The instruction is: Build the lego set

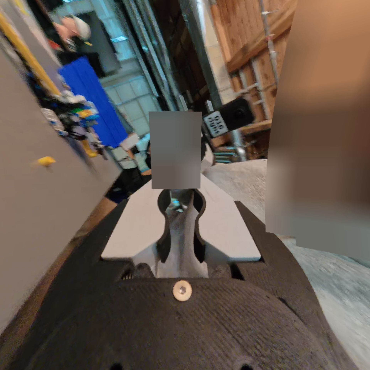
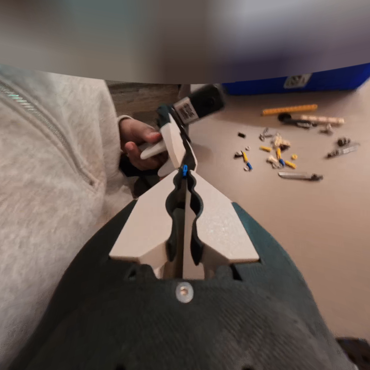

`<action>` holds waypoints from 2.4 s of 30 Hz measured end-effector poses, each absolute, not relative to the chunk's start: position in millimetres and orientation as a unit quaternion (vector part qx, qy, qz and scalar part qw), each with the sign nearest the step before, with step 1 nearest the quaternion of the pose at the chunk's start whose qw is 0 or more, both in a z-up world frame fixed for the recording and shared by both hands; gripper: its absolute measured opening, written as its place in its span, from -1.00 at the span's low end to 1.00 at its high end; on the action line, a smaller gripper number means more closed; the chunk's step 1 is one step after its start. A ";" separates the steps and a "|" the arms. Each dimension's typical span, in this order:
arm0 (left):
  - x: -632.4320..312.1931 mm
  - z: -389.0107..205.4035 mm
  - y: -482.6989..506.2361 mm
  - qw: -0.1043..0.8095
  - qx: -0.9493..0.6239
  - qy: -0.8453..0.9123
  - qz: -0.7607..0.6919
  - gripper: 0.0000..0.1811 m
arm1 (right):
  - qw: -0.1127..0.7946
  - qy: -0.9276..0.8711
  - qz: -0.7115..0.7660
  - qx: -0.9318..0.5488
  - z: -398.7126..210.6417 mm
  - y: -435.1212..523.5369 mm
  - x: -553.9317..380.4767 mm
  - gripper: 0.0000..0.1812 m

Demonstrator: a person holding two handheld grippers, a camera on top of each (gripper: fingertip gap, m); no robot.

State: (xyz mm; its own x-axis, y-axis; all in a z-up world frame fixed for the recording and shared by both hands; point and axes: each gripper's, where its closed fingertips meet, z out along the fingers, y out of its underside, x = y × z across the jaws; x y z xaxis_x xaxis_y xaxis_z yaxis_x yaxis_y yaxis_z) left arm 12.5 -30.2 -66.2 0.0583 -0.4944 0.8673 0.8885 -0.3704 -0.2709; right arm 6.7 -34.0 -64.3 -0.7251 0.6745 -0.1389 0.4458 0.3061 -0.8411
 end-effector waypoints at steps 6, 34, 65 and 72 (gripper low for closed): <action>-0.9 -95.2 -23.0 0.543 -0.615 -0.226 -0.525 -0.79 | 0.104 -0.833 0.248 -0.483 -140.6 31.6 -4.8 -0.96; -0.2 -108.6 -24.3 0.512 -0.635 -0.232 -0.530 -0.84 | 0.008 -0.849 0.062 -0.525 -177.9 47.6 6.7 -0.96; 0.7 -108.5 -25.9 0.509 -0.634 -0.228 -0.536 -0.84 | -0.044 -0.875 -0.071 -0.476 -178.2 46.6 5.7 -0.96; 1.2 -109.0 -25.9 0.508 -0.635 -0.227 -0.536 -0.85 | -0.011 -0.876 -0.061 -0.479 -178.2 46.2 6.0 -0.96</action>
State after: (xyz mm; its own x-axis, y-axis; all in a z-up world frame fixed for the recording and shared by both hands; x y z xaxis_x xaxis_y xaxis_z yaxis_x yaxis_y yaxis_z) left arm 1.2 -25.9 -109.0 0.3217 -0.2555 0.9117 0.8330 -0.3814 -0.4008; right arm 6.0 46.2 -178.2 -0.5413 0.8399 0.0401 0.8373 0.5340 0.1175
